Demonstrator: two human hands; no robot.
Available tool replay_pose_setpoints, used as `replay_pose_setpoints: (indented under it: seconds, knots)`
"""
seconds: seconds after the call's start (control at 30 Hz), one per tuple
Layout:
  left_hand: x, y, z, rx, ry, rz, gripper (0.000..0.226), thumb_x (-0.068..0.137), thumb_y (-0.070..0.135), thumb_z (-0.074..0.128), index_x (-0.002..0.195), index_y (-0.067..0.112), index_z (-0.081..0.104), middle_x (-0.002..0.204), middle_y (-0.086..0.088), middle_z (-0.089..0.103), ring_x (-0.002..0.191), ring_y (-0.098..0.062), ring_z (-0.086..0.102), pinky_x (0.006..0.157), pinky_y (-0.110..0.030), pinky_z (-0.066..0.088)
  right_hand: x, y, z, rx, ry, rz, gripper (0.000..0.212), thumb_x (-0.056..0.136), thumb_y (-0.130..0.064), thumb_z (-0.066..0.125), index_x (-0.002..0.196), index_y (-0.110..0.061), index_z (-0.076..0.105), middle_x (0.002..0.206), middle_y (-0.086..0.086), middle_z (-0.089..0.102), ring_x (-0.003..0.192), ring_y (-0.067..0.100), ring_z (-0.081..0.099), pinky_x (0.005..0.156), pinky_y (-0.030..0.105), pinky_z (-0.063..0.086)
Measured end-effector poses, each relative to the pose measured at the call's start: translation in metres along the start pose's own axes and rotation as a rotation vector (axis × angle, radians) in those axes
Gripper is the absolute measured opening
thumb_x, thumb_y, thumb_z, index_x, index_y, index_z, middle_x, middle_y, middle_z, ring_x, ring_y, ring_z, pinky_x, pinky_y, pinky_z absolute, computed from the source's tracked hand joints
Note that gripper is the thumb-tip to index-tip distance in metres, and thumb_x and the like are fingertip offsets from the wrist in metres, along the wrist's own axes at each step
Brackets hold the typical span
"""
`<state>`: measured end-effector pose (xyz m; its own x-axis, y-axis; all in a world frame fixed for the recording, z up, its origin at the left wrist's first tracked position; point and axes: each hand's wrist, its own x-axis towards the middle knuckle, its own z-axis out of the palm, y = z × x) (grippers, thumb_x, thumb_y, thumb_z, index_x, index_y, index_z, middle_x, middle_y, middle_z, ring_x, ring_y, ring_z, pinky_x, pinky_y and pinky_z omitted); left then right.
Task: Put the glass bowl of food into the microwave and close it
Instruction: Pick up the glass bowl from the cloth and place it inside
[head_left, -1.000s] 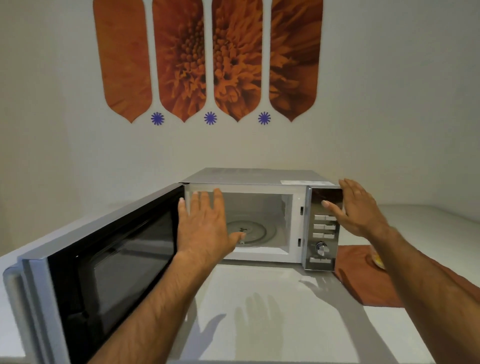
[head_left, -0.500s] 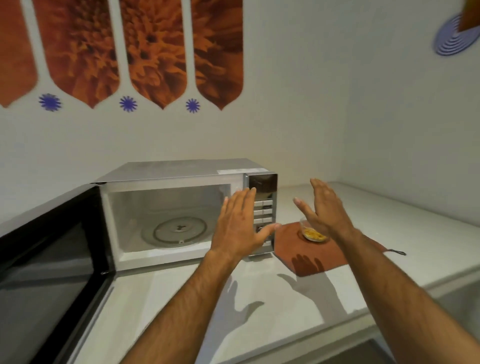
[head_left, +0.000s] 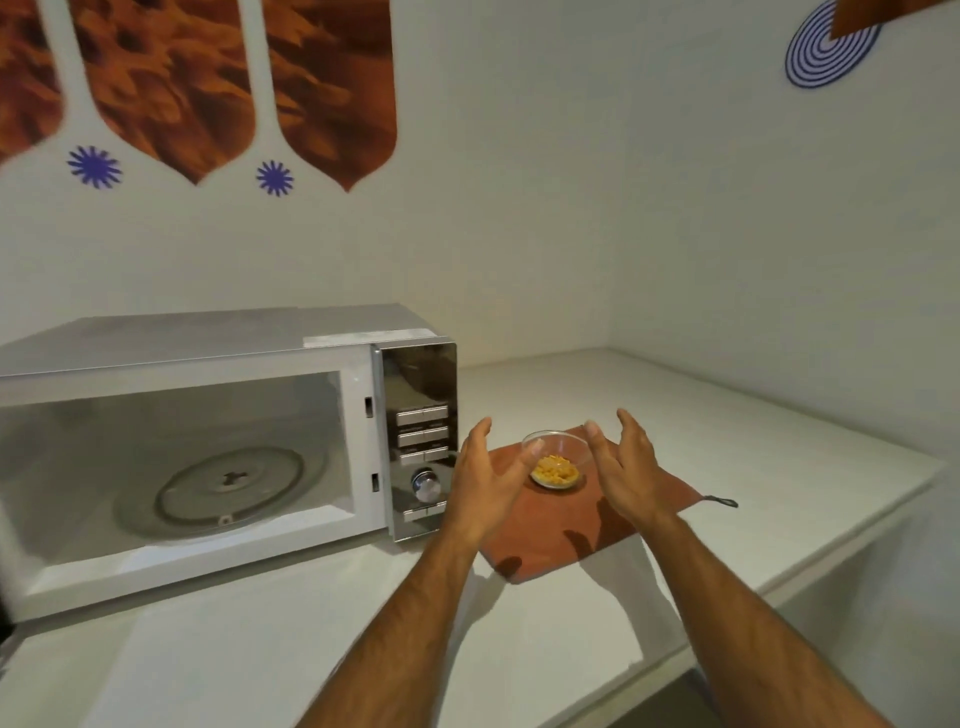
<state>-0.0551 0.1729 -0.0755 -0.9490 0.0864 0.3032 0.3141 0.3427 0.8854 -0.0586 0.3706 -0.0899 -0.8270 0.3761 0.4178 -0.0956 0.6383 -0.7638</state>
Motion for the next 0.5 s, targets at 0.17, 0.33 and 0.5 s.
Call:
replay_pose_setpoints:
  seconds: [0.17, 0.33, 0.5]
  knots:
    - [0.032, -0.018, 0.039, -0.172, 0.035, -0.137, 0.100, 0.068, 0.085, 0.050, 0.150, 0.032, 0.027, 0.157, 0.001, 0.035, 0.139, -0.023, 0.039, 0.104, -0.038, 0.041, 0.031, 0.028, 0.019, 0.265, -0.018, 0.204, 0.093, 0.088, -0.077, 0.031, 0.157, -0.015, 0.021, 0.165, 0.010, 0.027, 0.149, 0.031, 0.031, 0.115, 0.046, 0.030]
    - [0.060, -0.036, 0.073, -0.292, 0.068, -0.254, 0.097, 0.072, 0.085, 0.046, 0.150, 0.031, 0.025, 0.155, -0.004, 0.038, 0.136, -0.025, 0.044, 0.101, -0.039, 0.045, 0.054, 0.050, 0.044, 0.475, -0.087, 0.293, 0.094, 0.082, -0.084, 0.032, 0.152, -0.021, 0.033, 0.155, 0.005, 0.044, 0.139, 0.024, 0.046, 0.111, 0.040, 0.038]
    - [0.087, -0.051, 0.101, -0.459, 0.111, -0.357, 0.108, 0.059, 0.097, 0.043, 0.139, 0.025, 0.042, 0.134, -0.007, 0.060, 0.114, -0.018, 0.063, 0.093, -0.042, 0.055, 0.069, 0.060, 0.069, 0.714, -0.141, 0.396, 0.082, 0.086, -0.079, 0.035, 0.148, -0.025, 0.040, 0.141, 0.003, 0.057, 0.118, 0.018, 0.062, 0.101, 0.041, 0.051]
